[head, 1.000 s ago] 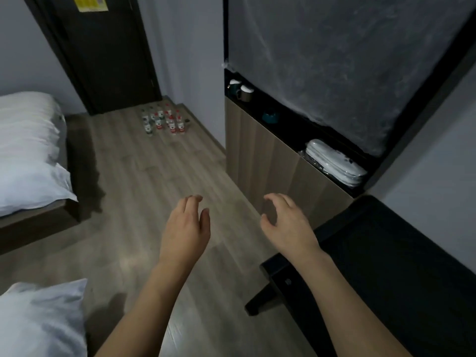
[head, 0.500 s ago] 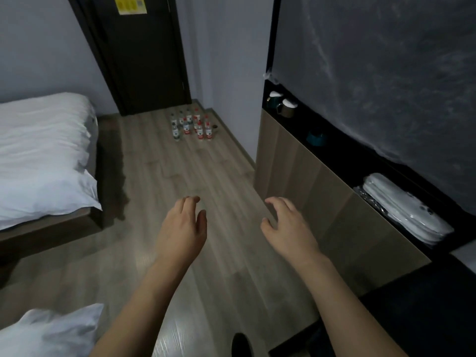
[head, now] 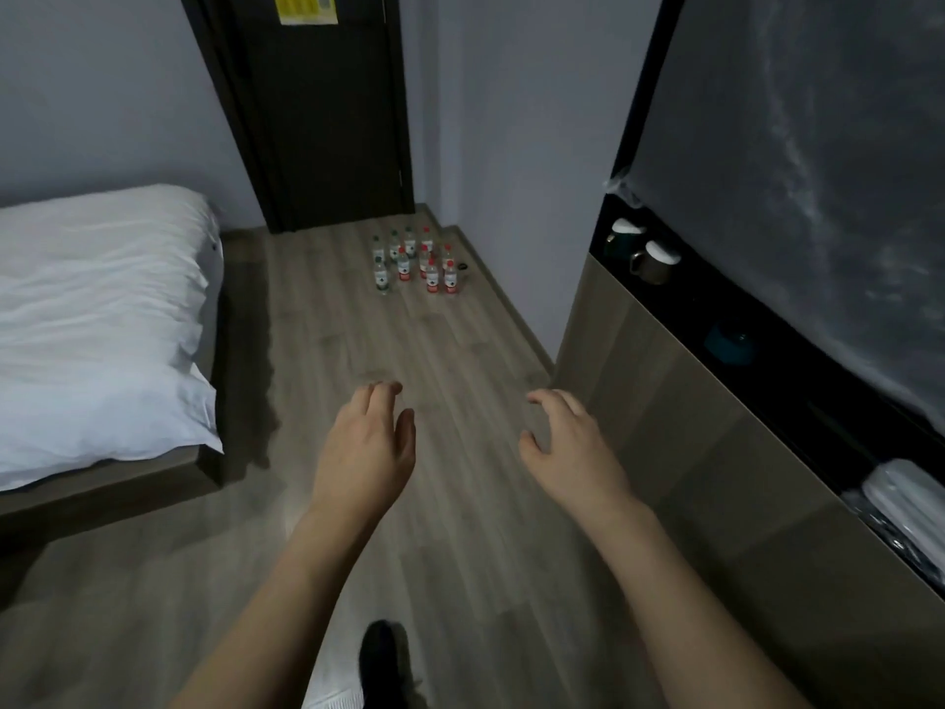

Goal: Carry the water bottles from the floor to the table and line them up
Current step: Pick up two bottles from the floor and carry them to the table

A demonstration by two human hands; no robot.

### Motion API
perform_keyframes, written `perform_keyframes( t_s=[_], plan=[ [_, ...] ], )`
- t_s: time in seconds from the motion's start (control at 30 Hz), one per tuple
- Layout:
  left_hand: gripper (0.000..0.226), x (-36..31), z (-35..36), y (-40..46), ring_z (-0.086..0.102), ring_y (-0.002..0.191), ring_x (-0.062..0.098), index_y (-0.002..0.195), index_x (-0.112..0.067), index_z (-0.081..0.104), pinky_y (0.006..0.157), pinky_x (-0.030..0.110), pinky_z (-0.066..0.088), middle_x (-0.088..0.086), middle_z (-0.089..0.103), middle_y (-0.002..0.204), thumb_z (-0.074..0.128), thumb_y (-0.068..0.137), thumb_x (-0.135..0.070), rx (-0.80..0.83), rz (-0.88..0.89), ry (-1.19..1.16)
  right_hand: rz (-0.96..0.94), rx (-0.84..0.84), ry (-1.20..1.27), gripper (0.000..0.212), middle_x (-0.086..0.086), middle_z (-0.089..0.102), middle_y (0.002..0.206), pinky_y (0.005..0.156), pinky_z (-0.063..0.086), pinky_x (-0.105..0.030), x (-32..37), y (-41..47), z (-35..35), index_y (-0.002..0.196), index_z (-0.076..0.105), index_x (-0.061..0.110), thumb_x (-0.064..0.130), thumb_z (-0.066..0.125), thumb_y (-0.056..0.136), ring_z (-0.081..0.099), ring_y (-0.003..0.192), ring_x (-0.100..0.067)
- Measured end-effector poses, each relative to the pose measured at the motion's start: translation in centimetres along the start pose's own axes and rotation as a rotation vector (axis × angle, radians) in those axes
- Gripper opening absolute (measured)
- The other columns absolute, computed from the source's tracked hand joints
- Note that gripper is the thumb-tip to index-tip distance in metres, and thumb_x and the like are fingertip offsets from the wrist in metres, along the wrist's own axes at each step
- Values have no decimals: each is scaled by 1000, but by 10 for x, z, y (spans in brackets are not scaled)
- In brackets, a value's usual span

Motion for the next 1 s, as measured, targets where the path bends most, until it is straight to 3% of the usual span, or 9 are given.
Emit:
perform_keyframes(
  t_s=[0.43, 0.73, 1.0],
  plan=[
    [42, 128, -43, 189, 55, 118, 26, 137, -10, 51, 98, 41, 46, 9, 54, 136, 48, 100, -30, 30, 50, 30, -3, -59, -24, 47, -1, 49, 138, 102, 41, -36, 126, 181, 67, 135, 49, 17, 25, 56, 89, 47, 125, -21],
    [42, 181, -25, 275, 55, 118, 26, 137, -10, 51, 98, 40, 47, 9, 55, 136, 48, 100, -30, 56, 29, 26, -4, -17, -31, 46, 0, 50, 136, 98, 39, -31, 147, 276, 115, 133, 50, 18, 25, 56, 89, 50, 122, -21],
    [42, 219, 2, 402, 55, 118, 24, 136, -10, 52, 98, 37, 47, 7, 55, 134, 48, 100, -31, 36, 7, 50, -29, -7, -3, 48, 3, 46, 142, 98, 42, -31, 152, 413, 148, 138, 47, 21, 28, 55, 92, 47, 125, -17]
  ],
)
Point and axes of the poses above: each hand's wrist, its own y-axis towards the middle knuckle, its own z-axis out of the palm, x = y × z, the point moved 10 cm from there along y, towards the middle knuckle
